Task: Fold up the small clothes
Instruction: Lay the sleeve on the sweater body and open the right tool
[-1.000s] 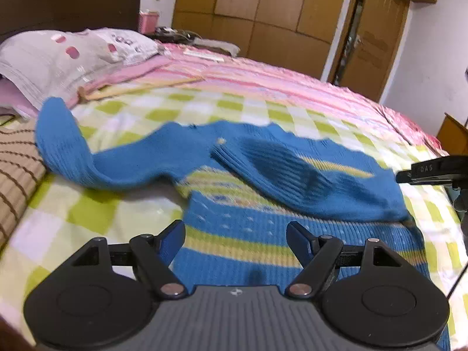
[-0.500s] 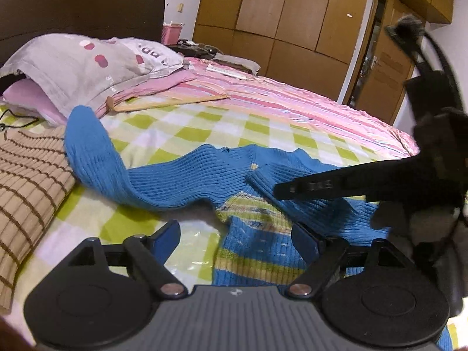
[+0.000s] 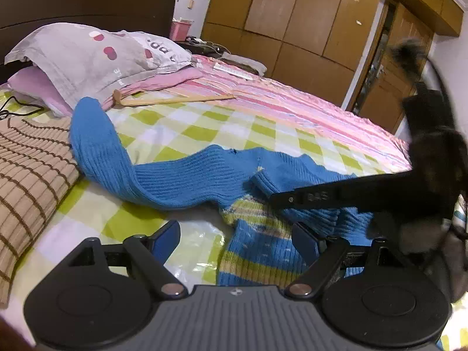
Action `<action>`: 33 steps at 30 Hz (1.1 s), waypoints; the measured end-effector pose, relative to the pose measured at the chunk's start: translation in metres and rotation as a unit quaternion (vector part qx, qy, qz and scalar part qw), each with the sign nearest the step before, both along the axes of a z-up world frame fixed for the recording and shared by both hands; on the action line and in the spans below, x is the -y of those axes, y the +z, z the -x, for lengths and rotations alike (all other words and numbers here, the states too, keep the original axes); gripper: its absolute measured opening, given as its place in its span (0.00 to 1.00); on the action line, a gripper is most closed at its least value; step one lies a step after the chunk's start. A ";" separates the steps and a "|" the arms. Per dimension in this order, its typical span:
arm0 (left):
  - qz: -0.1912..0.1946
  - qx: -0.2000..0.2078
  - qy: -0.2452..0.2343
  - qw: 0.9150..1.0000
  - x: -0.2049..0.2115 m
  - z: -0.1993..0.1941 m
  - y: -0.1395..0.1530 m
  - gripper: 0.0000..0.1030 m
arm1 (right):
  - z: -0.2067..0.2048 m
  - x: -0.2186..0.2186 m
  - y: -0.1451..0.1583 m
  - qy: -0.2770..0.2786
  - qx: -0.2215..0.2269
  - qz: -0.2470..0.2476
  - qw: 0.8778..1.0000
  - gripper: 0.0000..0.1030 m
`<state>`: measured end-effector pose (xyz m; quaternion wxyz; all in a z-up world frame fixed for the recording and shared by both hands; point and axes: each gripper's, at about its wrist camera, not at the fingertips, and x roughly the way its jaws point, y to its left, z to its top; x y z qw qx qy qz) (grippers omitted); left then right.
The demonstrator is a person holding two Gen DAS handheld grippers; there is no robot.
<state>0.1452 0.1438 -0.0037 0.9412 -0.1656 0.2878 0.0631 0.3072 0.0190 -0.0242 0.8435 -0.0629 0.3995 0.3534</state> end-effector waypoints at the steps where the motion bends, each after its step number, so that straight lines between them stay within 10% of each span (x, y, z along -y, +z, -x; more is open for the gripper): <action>1: 0.001 0.001 0.002 1.000 -0.001 0.000 0.000 0.85 | 0.004 0.002 0.003 0.013 -0.004 -0.011 1.000 0.10; 7: -0.008 -0.006 -0.005 1.000 0.003 -0.003 -0.002 0.85 | 0.014 0.008 0.004 0.076 -0.045 -0.013 0.996 0.17; 13: -0.016 -0.006 -0.009 1.000 0.006 -0.006 -0.004 0.85 | 0.008 0.054 0.029 0.021 -0.040 -0.073 0.996 0.19; 21: -0.028 -0.002 -0.017 0.999 0.015 -0.018 -0.004 0.85 | -0.011 0.086 0.014 -0.037 0.024 0.037 0.998 0.26; 33: -0.075 0.001 -0.043 0.996 0.035 -0.067 -0.010 0.85 | -0.019 0.081 0.000 0.041 -0.003 0.073 0.996 0.36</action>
